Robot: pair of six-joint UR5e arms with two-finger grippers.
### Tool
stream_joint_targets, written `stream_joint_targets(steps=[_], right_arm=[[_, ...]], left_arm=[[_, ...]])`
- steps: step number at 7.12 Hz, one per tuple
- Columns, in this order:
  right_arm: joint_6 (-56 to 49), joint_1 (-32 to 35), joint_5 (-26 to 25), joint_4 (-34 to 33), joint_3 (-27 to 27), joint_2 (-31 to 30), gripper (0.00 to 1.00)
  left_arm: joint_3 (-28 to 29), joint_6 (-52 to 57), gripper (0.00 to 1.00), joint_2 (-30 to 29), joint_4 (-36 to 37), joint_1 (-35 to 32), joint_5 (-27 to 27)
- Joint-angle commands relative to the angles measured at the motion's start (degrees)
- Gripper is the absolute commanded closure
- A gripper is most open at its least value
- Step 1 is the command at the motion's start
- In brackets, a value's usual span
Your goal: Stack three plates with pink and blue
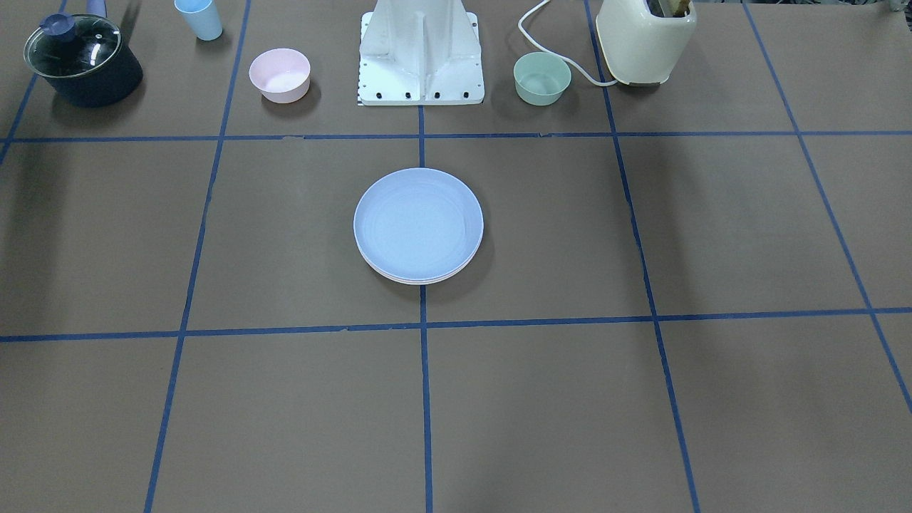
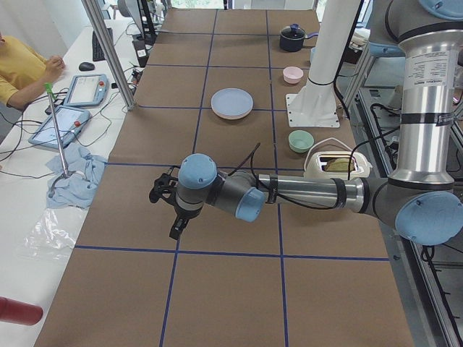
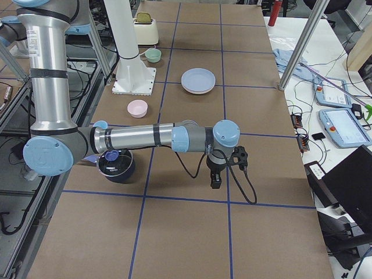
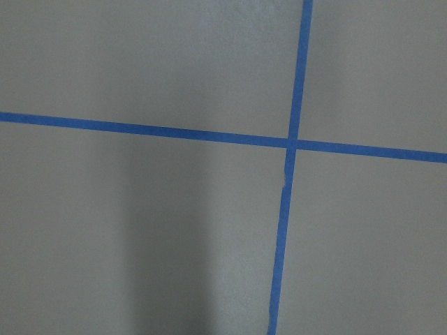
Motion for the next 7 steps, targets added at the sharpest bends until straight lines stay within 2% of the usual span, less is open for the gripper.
stream_joint_targets(steps=[1, 4, 7], right_arm=[[0.10, 0.00, -0.01, 0.88, -0.12, -0.33, 0.00], [-0.08, 0.00, 0.08, 0.88, -0.20, -0.42, 0.00], [0.01, 0.00, 0.08, 0.79, -0.20, -0.59, 0.00]], left_arm=[[-0.41, 0.03, 0.01, 0.62, -0.04, -0.01, 0.51], [-4.79, 0.03, 0.01, 1.86, 0.22, -0.01, 0.16], [-5.16, 0.03, 0.01, 1.86, 0.40, 0.08, 0.16]])
